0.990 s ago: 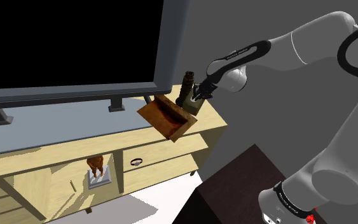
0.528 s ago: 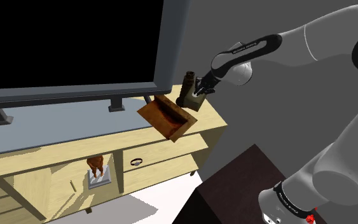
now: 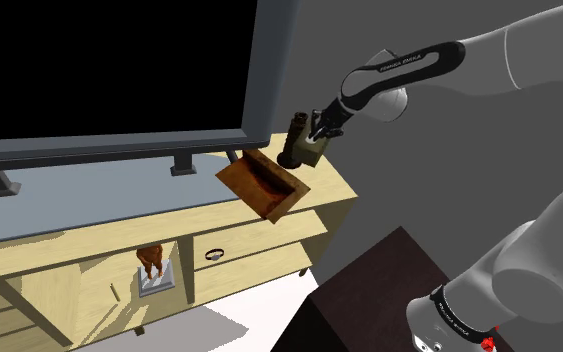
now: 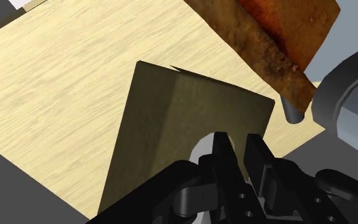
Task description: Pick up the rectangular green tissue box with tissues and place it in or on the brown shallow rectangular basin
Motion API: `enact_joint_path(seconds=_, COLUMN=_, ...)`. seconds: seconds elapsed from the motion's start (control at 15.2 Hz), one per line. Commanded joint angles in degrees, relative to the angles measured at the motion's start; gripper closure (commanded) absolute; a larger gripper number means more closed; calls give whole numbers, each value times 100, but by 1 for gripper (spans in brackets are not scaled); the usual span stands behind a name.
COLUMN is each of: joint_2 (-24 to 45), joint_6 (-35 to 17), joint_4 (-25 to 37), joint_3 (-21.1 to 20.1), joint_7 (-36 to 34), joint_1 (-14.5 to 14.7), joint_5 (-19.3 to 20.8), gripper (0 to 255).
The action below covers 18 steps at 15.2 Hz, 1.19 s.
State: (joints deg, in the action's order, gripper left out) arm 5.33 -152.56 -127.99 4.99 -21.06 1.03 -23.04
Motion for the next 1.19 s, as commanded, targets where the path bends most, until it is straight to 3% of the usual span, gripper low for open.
enact_joint_path(seconds=0.0, joint_2=-77, joint_6=133, joint_4=68, joint_3=19, joint_7=-106, joint_1=8, joint_5=107, gripper=255)
enact_joint_path(seconds=0.26, joint_2=-241, joint_6=374, joint_4=158, joint_3=48, joint_7=-266, joint_1=10, joint_5=274, gripper=255)
enact_joint_path(seconds=1.12, joint_2=20, joint_6=678, joint_4=1042, joint_3=-572, joint_7=-2841, joint_1=943, joint_5=1559, gripper=255)
